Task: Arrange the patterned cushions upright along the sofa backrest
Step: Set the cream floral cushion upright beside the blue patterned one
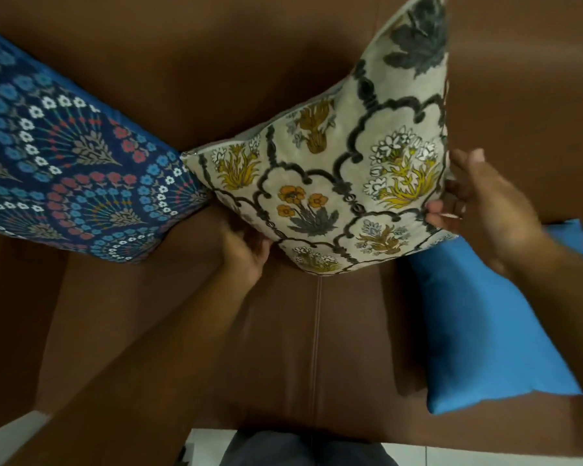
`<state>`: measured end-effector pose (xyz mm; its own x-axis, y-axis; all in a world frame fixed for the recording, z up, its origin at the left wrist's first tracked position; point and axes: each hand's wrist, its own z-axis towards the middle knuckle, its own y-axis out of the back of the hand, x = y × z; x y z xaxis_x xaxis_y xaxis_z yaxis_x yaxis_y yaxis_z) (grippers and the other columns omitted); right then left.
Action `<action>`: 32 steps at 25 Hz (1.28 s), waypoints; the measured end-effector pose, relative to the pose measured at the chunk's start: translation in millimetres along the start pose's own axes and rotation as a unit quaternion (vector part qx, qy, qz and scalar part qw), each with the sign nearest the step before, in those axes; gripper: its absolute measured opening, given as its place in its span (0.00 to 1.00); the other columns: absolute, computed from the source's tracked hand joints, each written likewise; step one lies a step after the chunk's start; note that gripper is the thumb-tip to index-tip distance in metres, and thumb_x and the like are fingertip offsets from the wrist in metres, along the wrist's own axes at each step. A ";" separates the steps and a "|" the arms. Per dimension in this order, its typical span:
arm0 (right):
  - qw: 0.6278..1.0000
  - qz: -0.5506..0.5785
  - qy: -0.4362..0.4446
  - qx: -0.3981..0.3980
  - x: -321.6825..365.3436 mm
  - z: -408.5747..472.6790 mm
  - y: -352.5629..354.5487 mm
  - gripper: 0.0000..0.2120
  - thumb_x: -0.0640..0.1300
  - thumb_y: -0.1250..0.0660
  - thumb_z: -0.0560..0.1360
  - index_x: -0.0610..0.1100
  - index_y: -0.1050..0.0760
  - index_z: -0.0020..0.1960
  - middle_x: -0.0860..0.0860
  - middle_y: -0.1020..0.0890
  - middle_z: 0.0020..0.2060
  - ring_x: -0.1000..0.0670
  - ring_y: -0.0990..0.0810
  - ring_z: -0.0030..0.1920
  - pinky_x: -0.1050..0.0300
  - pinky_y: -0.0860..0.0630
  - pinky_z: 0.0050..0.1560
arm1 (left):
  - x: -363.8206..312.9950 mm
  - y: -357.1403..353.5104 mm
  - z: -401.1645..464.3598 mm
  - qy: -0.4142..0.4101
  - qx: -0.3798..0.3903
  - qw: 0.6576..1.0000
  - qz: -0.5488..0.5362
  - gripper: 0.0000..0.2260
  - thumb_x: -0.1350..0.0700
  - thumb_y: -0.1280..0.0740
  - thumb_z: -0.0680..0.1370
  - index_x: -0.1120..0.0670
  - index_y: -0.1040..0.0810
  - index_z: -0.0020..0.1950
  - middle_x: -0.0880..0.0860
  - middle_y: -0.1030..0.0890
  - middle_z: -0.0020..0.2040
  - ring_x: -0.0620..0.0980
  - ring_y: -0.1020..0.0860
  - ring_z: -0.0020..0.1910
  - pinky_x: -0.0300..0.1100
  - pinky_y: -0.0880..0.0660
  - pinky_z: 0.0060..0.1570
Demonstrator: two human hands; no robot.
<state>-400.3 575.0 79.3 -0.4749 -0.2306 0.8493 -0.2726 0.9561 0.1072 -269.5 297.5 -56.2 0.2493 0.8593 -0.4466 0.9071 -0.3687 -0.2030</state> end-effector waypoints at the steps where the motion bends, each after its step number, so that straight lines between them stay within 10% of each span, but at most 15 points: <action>1: 0.997 0.025 0.035 -0.060 -18.8 -9.1 1.3 0.11 0.57 0.41 0.81 0.58 0.23 0.57 0.57 0.15 0.43 0.55 0.20 0.38 0.55 0.18 0.44 | 4.2 3.2 -5.1 -0.014 -0.011 0.999 0.043 0.26 0.37 0.50 0.84 0.52 0.26 0.69 0.54 0.22 0.67 0.53 0.18 0.53 0.42 0.20 0.40; 4: 0.975 0.042 0.022 -0.218 -85.6 -34.6 3.9 0.10 0.51 0.37 0.81 0.56 0.28 0.62 0.53 0.21 0.56 0.53 0.20 0.52 0.50 0.21 0.51 | 13.4 26.3 -34.8 -0.213 -0.038 0.943 0.254 0.16 0.42 0.42 0.84 0.52 0.22 0.55 0.56 0.15 0.52 0.47 0.17 0.38 0.46 0.21 0.38; 8: 0.932 0.252 -0.232 -0.123 -131.5 -15.6 -18.8 0.41 0.74 0.48 0.74 0.49 0.40 0.78 0.43 0.34 0.76 0.38 0.34 0.74 0.35 0.35 0.71 | -39.0 -0.4 -49.2 -0.643 0.020 0.636 0.426 0.14 0.44 0.38 0.82 0.52 0.23 0.60 0.49 0.21 0.56 0.48 0.21 0.55 0.48 0.24 0.55; 11: 0.900 0.340 -0.258 -0.086 -131.9 11.1 -44.2 0.50 0.81 0.54 0.67 0.50 0.36 0.77 0.43 0.29 0.74 0.37 0.32 0.73 0.28 0.40 0.71 | -80.0 -49.8 -44.6 -0.612 0.067 0.514 0.597 0.27 0.37 0.44 0.81 0.55 0.25 0.68 0.53 0.20 0.63 0.54 0.23 0.64 0.56 0.31 0.68; 16: 0.902 0.342 -0.248 -0.093 -141.2 6.2 -51.3 0.51 0.84 0.53 0.61 0.53 0.28 0.71 0.45 0.21 0.63 0.39 0.24 0.63 0.33 0.23 0.53 | -70.6 -35.0 -46.8 -0.611 0.039 0.495 0.616 0.31 0.32 0.53 0.81 0.55 0.21 0.56 0.54 0.18 0.43 0.55 0.20 0.42 0.54 0.24 0.44; 22: 0.918 0.309 -0.244 -0.038 -144.1 -5.4 -46.5 0.41 0.78 0.53 0.72 0.50 0.27 0.68 0.46 0.20 0.62 0.42 0.23 0.61 0.37 0.27 0.63 | -57.4 -25.5 -35.2 -0.584 0.039 0.543 0.603 0.37 0.31 0.56 0.81 0.54 0.29 0.74 0.57 0.20 0.67 0.57 0.24 0.67 0.64 0.35 0.71; 27: 0.983 -0.115 -0.052 -0.131 -164.4 -60.3 39.0 0.26 0.56 0.45 0.83 0.47 0.39 0.78 0.50 0.32 0.74 0.52 0.36 0.74 0.52 0.41 0.74 | 68.7 23.4 -74.2 -0.622 0.051 0.487 0.611 0.39 0.32 0.48 0.81 0.57 0.49 0.83 0.67 0.44 0.81 0.67 0.45 0.80 0.63 0.53 0.79; 32: 0.858 -0.507 0.037 -0.077 -186.7 -81.7 224.9 0.39 0.59 0.42 0.75 0.39 0.43 0.79 0.36 0.40 0.78 0.36 0.44 0.78 0.39 0.44 0.76 | 246.3 -29.6 -105.9 -0.532 0.204 0.425 0.703 0.39 0.31 0.45 0.79 0.53 0.47 0.83 0.62 0.45 0.82 0.66 0.43 0.81 0.66 0.42 0.75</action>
<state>-304.5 847.9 -12.9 -0.0036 -0.9512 0.3087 -0.3982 0.2845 0.8721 -199.0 557.6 -67.9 -0.0438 -0.8797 -0.4734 -0.0743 -0.4697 0.8797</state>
